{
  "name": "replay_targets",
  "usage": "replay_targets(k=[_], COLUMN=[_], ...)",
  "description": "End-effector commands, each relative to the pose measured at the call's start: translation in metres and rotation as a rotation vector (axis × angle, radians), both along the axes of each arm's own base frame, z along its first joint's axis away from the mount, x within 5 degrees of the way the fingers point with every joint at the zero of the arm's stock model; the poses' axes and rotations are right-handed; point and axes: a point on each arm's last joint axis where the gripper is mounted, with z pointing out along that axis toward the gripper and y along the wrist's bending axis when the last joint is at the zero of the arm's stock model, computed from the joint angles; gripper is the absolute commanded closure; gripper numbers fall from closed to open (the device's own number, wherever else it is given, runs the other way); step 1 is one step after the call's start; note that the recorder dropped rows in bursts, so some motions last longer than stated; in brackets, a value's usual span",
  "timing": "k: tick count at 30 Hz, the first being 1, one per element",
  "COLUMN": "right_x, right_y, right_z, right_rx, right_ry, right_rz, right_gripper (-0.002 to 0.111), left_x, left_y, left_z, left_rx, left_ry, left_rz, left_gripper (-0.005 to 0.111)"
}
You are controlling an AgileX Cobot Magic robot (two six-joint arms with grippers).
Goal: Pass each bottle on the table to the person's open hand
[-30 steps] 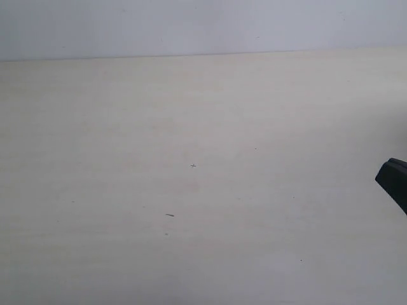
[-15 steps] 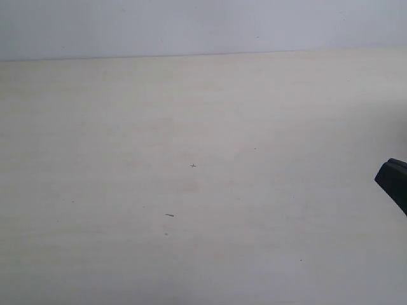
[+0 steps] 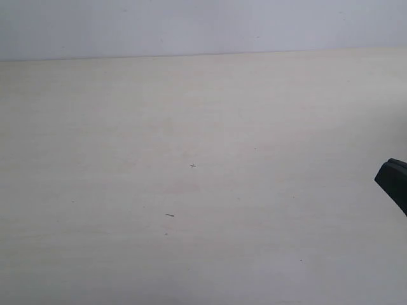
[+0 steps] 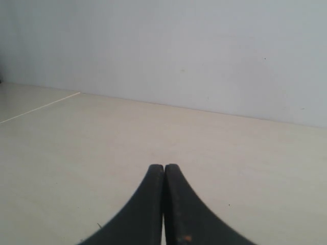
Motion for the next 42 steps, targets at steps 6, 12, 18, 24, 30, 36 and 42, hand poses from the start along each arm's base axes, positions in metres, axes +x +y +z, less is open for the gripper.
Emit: replay_targets(k=[6,12,18,24,30,36,42], right_x=[0.0,0.0,0.0,0.0,0.001,0.003,0.01], right_y=[0.0,0.0,0.0,0.0,-0.001,-0.004,-0.022], right_z=[-0.002,-0.002,-0.002,-0.002,-0.002,-0.003,-0.006], right_rx=[-0.005,-0.005,-0.005,-0.005,-0.032,-0.084,-0.227], right_ry=[-0.001,-0.001,-0.001,-0.001,-0.012,-0.036,-0.069], right_rz=[0.002,0.002,0.002,0.002,-0.016,-0.05,-0.254], right_gripper=[0.108,0.108,0.108,0.108,0.108,0.108,0.108], left_x=[-0.001,-0.001,-0.001,-0.001,-0.001,-0.001,-0.001], left_y=[0.0,0.0,0.0,0.0,0.0,0.0,0.0], left_z=[-0.001,-0.001,-0.001,-0.001,-0.001,-0.001,-0.001], left_rx=[-0.009,-0.007,-0.007,-0.005,-0.005,-0.001,-0.001], left_ry=[0.008,0.008,0.008,0.008,0.008,0.008,0.008], left_rz=[0.005,0.005,0.005,0.005,0.005,0.005,0.005], left_gripper=[0.107,0.107,0.107,0.107,0.107,0.107,0.107])
